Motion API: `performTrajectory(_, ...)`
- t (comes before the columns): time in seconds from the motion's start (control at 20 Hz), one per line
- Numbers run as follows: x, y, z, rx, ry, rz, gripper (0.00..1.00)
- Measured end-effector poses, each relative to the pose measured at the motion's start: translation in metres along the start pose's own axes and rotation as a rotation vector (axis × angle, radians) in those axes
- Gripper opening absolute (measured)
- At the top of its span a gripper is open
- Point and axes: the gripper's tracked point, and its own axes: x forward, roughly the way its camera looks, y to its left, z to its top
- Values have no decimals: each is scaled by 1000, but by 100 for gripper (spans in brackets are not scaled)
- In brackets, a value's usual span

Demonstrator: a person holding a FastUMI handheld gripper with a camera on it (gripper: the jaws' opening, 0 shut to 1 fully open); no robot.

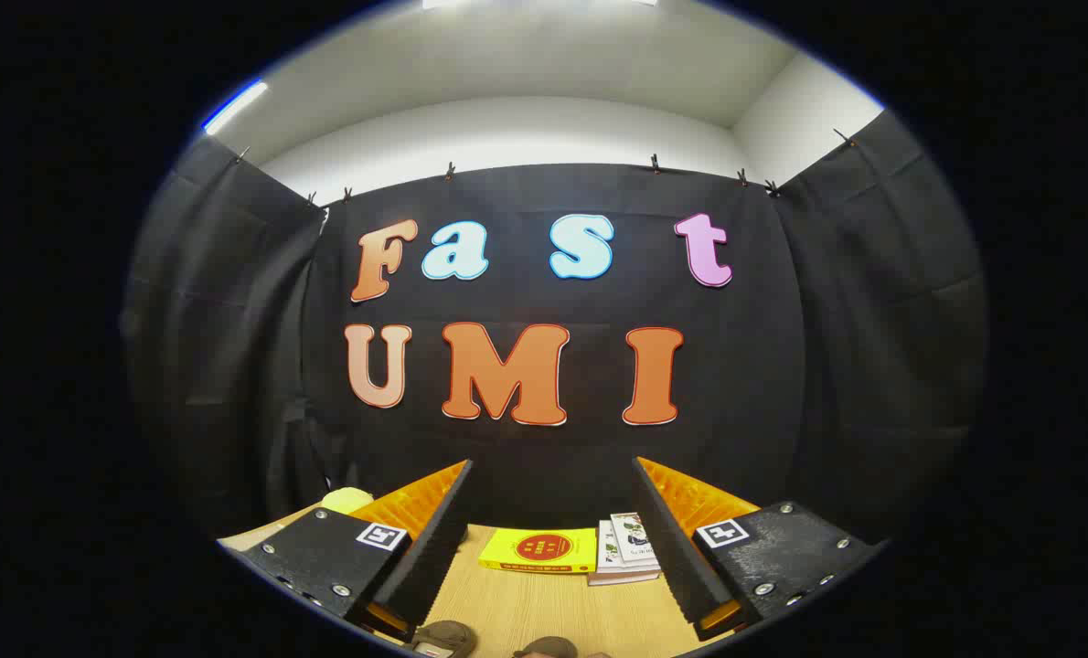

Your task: Open the storage box then place both shoes into the box .Put the left shoe in first, then the right shoe, with the right side of both shoes facing outward in a uniform manner.

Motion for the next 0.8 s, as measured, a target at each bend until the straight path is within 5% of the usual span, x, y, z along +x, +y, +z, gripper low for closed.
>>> performTrajectory(0.8,14,16,-8,-5,12,32,99)
